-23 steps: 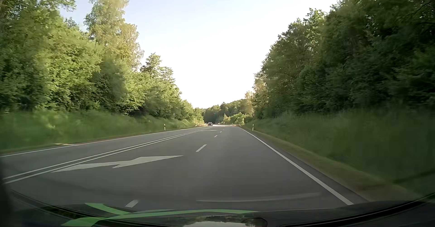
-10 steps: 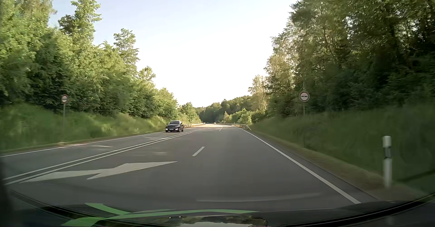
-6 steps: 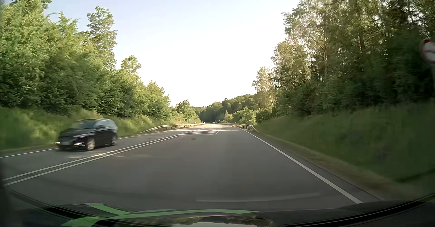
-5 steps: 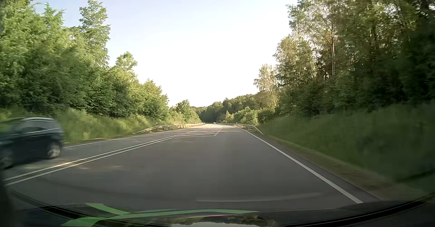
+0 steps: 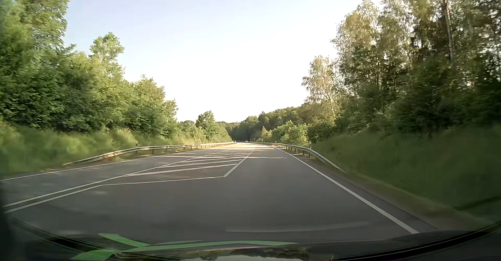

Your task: Follow the waypoints while adhering to traffic rules and regulations

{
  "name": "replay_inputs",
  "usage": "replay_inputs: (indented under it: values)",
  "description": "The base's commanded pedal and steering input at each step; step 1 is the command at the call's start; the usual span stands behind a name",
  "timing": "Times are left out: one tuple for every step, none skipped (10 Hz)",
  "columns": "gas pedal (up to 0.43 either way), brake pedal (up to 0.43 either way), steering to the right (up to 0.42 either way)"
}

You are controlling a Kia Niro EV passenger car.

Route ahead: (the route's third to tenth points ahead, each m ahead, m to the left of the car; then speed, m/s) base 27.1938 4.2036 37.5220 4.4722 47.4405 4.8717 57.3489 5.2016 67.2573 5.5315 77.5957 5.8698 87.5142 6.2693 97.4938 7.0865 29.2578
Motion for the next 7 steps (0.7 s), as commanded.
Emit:
replay_inputs:
  values:
    - [0.398, 0.000, -0.002]
    - [0.378, 0.000, -0.002]
    - [0.339, 0.000, -0.002]
    - [0.319, 0.000, -0.002]
    - [0.319, 0.000, -0.003]
    - [0.311, 0.000, -0.003]
    - [0.311, 0.000, -0.004]
